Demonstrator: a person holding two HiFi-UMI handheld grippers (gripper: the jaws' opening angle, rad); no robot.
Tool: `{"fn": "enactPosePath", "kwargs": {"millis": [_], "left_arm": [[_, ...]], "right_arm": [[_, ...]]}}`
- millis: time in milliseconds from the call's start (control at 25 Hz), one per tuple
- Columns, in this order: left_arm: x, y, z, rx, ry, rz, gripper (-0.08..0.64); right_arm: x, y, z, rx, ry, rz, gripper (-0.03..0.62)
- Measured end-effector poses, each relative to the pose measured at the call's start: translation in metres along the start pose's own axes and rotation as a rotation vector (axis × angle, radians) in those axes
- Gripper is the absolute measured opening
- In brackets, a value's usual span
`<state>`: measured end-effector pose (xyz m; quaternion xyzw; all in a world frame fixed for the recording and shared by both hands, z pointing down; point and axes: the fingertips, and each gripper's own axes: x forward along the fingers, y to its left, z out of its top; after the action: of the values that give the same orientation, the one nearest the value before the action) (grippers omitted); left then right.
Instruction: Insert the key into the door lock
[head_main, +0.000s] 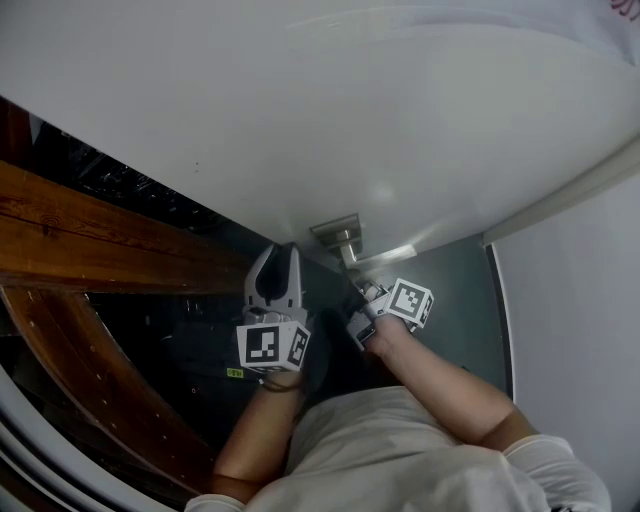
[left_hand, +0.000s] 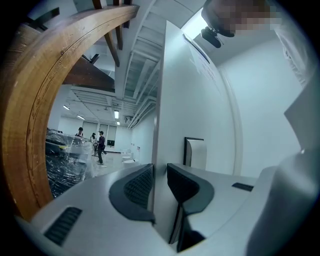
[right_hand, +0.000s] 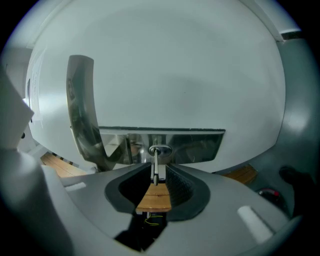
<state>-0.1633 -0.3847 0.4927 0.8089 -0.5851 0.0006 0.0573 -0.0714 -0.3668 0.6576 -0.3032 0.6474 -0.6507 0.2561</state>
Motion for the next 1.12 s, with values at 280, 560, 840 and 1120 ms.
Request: {"fn": "enactPosePath", "kwargs": {"millis": [280,560,840,1120], "left_arm": [[-0.017,-0.005,-0.011,-0.002,0.065,-0.009,0.084],[-0.032,-0.038,0.009,-0.021,0.052,-0.002,0.075],[-0.052,-0.076,0.035,-0.04,0.104,0.032,0.008],[-0.059,-0.086,0.065,-0.013,0.04,0.115,0.008]], "right_arm": [[-0.039,0.011,-0.023,-0.196,0.138,-0.109,0.067],[-0.064,0.08,-0.007,-0.553,0.224,-0.112,0.005],[-0.069,0.171,-0.018,-0.915,0.226,-0.005,0.0],[-0.066,0.232,-0.017,-1.342,0.1,-0.055,0.0]]}}
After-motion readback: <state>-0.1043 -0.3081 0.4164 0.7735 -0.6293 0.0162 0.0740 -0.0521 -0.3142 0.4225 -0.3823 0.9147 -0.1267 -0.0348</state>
